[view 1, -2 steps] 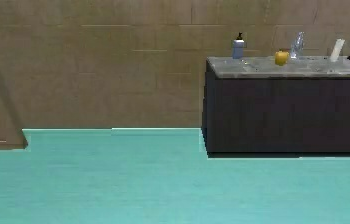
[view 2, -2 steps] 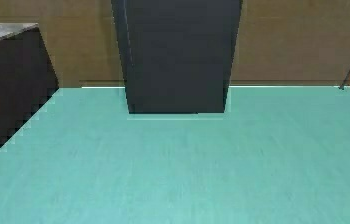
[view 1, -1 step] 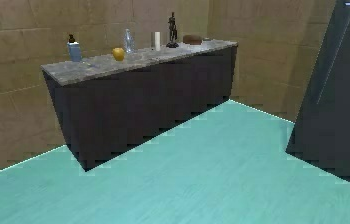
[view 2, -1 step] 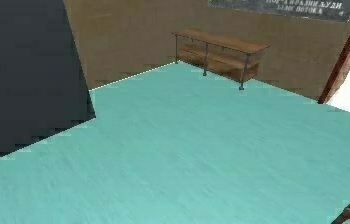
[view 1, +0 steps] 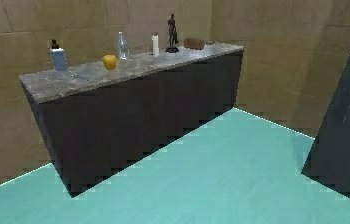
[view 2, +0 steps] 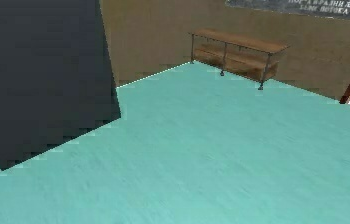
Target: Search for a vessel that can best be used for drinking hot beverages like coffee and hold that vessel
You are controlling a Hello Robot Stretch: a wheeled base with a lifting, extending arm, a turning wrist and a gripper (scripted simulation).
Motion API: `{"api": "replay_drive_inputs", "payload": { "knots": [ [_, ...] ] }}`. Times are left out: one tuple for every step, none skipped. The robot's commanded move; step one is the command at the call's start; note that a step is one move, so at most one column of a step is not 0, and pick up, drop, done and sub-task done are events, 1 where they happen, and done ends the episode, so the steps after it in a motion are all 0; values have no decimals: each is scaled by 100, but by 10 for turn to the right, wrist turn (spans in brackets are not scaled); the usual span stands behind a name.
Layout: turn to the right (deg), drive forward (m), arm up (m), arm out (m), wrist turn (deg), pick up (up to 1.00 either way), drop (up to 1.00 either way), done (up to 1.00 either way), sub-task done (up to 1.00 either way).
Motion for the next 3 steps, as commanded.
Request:
{"api": "replay_drive_inputs", "payload": {
  "knots": [
    [-450,0,0,0,0,0,0,0,0],
    [-390,0,0,0,0,0,0,0,0],
    [0,30,0,0,0,0,0,0,0]
  ]
}}
